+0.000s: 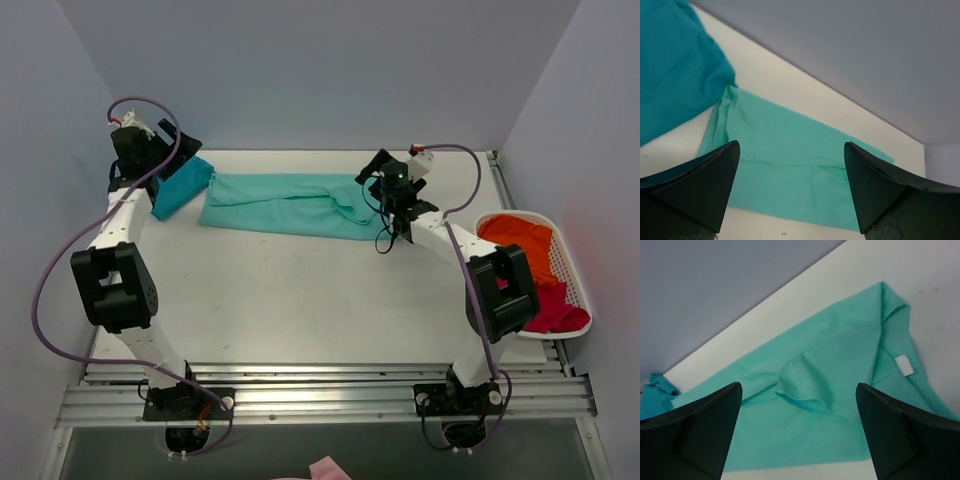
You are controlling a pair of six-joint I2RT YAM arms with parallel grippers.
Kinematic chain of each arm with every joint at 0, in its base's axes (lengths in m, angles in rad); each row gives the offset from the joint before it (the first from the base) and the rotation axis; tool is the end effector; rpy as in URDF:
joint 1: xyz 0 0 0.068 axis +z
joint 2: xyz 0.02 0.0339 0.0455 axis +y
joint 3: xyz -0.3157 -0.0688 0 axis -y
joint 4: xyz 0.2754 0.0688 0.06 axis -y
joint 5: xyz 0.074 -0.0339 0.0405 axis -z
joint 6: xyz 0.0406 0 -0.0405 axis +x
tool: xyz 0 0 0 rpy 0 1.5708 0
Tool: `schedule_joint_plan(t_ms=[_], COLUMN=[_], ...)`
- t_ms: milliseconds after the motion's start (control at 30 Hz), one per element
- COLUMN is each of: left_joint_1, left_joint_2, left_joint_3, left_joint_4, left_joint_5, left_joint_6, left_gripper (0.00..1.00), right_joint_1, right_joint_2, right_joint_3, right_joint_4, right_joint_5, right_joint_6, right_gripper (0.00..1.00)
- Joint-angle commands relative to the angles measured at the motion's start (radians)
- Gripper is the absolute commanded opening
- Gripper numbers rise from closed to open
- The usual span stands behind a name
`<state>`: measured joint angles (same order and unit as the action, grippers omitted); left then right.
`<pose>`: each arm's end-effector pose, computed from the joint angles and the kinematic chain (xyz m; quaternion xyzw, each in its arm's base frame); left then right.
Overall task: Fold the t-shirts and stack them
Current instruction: Fold the tshirt
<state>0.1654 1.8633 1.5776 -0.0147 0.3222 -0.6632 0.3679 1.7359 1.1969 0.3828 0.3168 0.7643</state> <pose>0.4949 0.0696 0.3625 -0.2327 0.7656 -0.2694 0.5358 0.4247 0.1501 0.3175 0.2483 0.7157 0.2429 0.6059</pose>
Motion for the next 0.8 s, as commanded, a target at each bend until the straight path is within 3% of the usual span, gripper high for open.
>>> schedule_joint_plan(t_ms=[0, 267, 500, 567, 767], left_joint_1=[0.002, -0.04, -0.081, -0.089, -0.096], left_joint_2=[-0.018, -0.101, -0.084, -0.072, -0.016], left_joint_3=[-0.097, -0.336, -0.387, -0.389, -0.346], left_joint_4=[-0.134, -0.203, -0.192, -0.192, -0.205], left_joint_5=[-0.141, -0.239, -0.285, -0.304, -0.368], left_joint_6=[0.062, 0.04, 0.028, 0.022, 0.011], left_gripper=[0.94, 0.98, 1.0, 0.94, 0.93], right_joint_1=[0.094, 0.181, 0.183, 0.183, 0.181], right_joint_2=[0.048, 0.082, 0.079, 0.068, 0.028], right_joint_3=[0.028, 0.049, 0.01, -0.009, -0.078], right_joint_4=[-0.034, -0.062, -0.071, -0.078, -0.078], right_joint_5=[0.036, 0.062, 0.062, 0.068, 0.103], right_joint_6=[0.02, 0.036, 0.044, 0.044, 0.053], right_gripper=[0.93, 0.92, 0.92, 0.92, 0.92])
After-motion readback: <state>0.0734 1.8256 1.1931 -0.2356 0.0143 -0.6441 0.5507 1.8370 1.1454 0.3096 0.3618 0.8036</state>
